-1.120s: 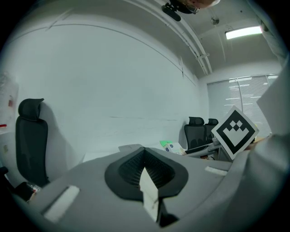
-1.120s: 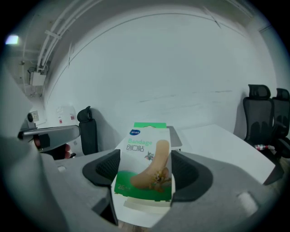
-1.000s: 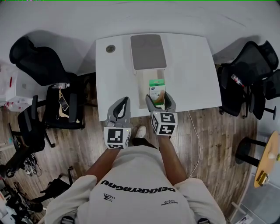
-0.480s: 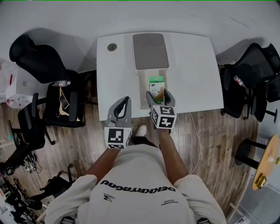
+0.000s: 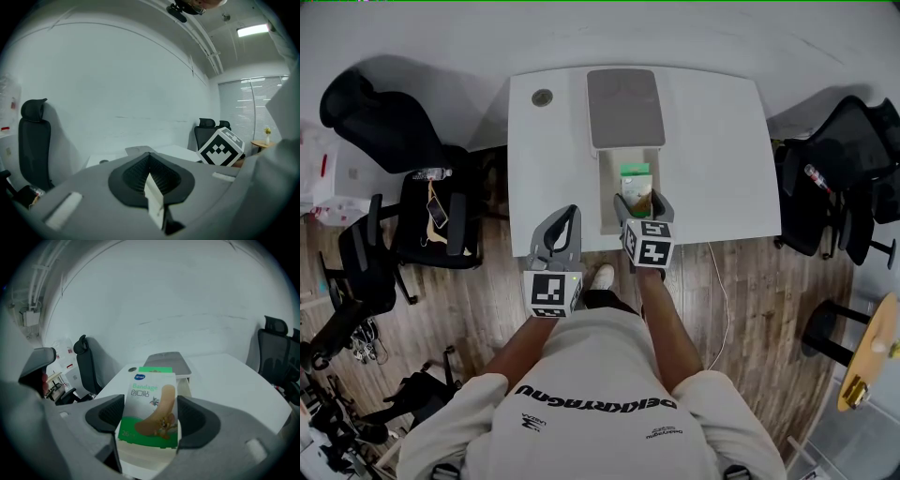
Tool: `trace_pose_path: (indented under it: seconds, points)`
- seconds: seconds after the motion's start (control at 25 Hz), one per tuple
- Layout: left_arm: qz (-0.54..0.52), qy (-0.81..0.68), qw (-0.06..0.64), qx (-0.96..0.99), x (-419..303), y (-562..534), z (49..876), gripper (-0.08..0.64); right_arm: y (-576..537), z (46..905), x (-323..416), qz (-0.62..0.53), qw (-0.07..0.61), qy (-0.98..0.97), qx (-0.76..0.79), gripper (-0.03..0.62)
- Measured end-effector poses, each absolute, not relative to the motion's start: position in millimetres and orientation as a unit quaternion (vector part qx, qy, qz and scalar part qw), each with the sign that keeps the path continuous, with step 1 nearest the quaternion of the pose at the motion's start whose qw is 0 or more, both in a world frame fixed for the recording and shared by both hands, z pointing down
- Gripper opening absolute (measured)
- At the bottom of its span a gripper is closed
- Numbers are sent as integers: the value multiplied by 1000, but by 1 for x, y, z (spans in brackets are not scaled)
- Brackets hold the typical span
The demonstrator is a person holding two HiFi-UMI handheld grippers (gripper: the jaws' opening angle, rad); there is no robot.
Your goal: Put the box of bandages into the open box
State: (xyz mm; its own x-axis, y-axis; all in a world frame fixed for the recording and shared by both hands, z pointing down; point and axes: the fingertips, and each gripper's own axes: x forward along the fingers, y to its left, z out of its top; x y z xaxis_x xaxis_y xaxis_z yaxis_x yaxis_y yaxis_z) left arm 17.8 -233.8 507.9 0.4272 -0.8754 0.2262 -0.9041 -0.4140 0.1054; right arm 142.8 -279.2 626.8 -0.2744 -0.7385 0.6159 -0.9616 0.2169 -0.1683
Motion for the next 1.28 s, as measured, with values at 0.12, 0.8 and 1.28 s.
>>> trace_pose_path:
  seconds: [0.12,0.8,1.28]
  points:
    - [68,-532,105,837,17,-235,507,0,-281,636,141,272,219,-749,563,348]
    - [71,-536,104,834,12,-230,510,0,-299,666,140,300,241,-735,559,348]
    - [77,-540,97,833,7,-232,514,0,-307,687,136,306,273,-728,550,348]
